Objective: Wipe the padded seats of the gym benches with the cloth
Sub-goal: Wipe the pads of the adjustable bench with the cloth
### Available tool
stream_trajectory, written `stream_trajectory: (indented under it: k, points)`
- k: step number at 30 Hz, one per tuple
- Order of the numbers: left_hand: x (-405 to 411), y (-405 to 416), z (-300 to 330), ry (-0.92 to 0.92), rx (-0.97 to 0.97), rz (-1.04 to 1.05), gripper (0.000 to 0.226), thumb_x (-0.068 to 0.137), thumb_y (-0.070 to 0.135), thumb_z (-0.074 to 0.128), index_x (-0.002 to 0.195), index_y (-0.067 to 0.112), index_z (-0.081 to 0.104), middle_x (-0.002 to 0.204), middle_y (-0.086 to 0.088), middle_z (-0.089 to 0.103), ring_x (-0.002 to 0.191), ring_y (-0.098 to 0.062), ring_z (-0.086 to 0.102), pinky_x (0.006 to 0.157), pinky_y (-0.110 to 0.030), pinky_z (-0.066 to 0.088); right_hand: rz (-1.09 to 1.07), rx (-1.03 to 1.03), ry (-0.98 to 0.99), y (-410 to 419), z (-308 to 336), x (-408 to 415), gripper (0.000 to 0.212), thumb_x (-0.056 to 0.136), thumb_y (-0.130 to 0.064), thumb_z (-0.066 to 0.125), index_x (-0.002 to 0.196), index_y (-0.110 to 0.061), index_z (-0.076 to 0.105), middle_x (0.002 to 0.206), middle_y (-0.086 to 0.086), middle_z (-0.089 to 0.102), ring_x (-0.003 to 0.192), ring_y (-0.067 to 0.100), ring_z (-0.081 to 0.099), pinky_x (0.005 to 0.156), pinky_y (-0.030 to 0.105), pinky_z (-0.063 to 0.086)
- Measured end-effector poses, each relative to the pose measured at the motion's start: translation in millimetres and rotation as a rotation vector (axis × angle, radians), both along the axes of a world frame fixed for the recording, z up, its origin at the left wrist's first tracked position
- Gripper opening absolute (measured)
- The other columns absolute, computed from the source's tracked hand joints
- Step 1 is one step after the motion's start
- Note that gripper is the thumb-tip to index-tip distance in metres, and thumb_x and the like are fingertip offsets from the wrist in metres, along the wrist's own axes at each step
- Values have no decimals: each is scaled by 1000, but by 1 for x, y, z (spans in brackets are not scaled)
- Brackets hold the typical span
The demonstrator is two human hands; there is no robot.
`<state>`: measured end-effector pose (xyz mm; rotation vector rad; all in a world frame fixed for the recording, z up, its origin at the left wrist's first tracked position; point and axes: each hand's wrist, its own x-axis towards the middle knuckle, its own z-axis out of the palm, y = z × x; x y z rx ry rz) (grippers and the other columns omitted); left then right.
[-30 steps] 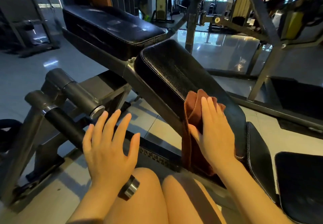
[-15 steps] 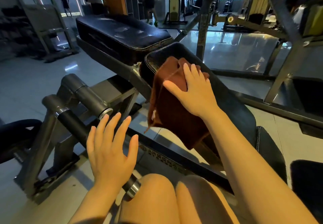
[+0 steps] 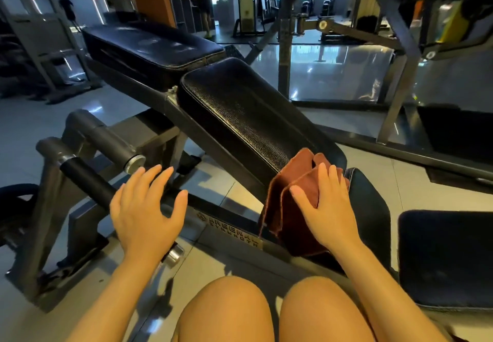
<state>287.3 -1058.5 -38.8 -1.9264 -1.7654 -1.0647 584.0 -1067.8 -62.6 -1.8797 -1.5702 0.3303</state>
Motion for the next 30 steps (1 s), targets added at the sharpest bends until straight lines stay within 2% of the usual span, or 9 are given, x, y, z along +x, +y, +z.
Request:
stream_trajectory:
  k: [3, 6, 9, 11, 14, 19, 24, 27, 30]
  points:
    - [3, -1, -1, 17, 19, -30, 54, 88, 47, 45, 127, 13, 61, 132, -10, 59, 132, -30, 45, 104, -55, 31, 43, 88, -170, -16, -10, -8, 94, 87, -58, 57, 157, -20, 7, 164, 2, 4, 151, 25, 2, 119, 42, 4]
    - [3, 0, -1, 17, 42, -54, 51, 89, 45, 47, 125, 12, 62, 130, -9, 61, 131, -29, 46, 104, -53, 32, 169, 320, -327, -10, -1, -31, 79, 87, -29, 70, 151, -9, 28, 157, 14, 29, 146, 34, 24, 117, 48, 18]
    - [2, -2, -2, 24, 44, -68, 49, 89, 43, 47, 125, 12, 63, 129, -9, 61, 131, -28, 46, 104, -51, 31, 257, 486, -422, 14, 22, -60, 78, 77, -15, 80, 143, 0, 41, 147, 22, 43, 137, 40, 39, 112, 48, 22]
    - [1, -2, -2, 28, 40, -73, 49, 89, 42, 47, 125, 12, 62, 129, -9, 61, 131, -29, 46, 104, -51, 32, 252, 477, -340, 29, 40, -66, 78, 81, -17, 77, 145, 0, 36, 149, 21, 41, 138, 38, 38, 114, 43, 21]
    - [-1, -2, -2, 21, 38, -86, 49, 90, 40, 47, 126, 11, 61, 130, -10, 60, 132, -30, 45, 104, -53, 31, 234, 363, -332, 35, 44, -57, 81, 89, -35, 67, 151, -9, 22, 158, 11, 25, 146, 27, 24, 121, 41, 20]
    - [-1, -3, -3, 51, 24, -91, 47, 90, 38, 49, 126, 11, 61, 130, -11, 60, 132, -30, 44, 102, -54, 32, 121, 192, -227, 14, 25, -27, 97, 81, -58, 68, 153, -19, 16, 161, 4, 19, 146, 27, 25, 115, 44, 30]
    - [7, -11, -9, 95, 28, -98, 48, 89, 40, 49, 124, 11, 63, 128, -11, 61, 128, -31, 49, 99, -53, 36, 21, 70, -138, -23, -6, -3, 100, 81, -59, 66, 154, -19, 11, 162, 2, 18, 146, 25, 26, 111, 43, 36]
    - [15, -15, -12, 122, 25, -108, 51, 90, 43, 47, 125, 11, 63, 129, -12, 61, 128, -32, 48, 100, -51, 33, 15, 81, -91, -33, -16, 0, 91, 84, -64, 49, 155, -18, 12, 161, 2, 20, 145, 26, 28, 109, 48, 42]
    - [22, -17, -12, 166, 5, -129, 53, 91, 44, 43, 129, 11, 60, 135, -13, 56, 132, -32, 43, 106, -52, 28, 26, 143, -94, -27, -6, -9, 81, 85, -68, 29, 150, -20, 22, 157, 2, 28, 143, 25, 31, 110, 49, 41]
